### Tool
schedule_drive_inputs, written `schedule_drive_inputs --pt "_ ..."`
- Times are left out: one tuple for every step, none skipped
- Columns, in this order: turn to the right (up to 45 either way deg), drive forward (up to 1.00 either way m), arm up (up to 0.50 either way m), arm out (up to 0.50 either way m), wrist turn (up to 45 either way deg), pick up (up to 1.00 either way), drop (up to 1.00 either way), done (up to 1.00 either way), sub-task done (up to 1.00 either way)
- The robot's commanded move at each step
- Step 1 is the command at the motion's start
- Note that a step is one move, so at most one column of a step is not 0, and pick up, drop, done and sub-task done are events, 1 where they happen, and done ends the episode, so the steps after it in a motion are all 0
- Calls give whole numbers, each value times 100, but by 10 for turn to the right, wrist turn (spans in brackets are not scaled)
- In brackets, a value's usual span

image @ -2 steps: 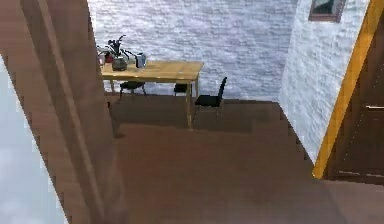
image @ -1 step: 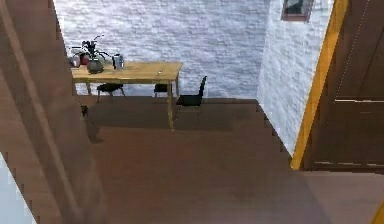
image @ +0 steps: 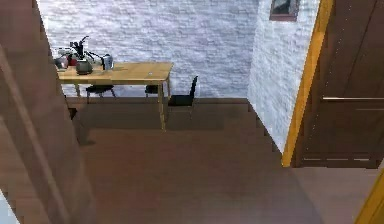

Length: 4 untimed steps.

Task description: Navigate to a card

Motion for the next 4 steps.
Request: schedule_drive_inputs --pt "450 0 0 0 0 0 0 0 0" --pt "180 0 0 0 0 0 0 0 0" --pt "0 30 0 0 0 0 0 0 0" --pt "-450 0 0 0 0 0 0 0 0"
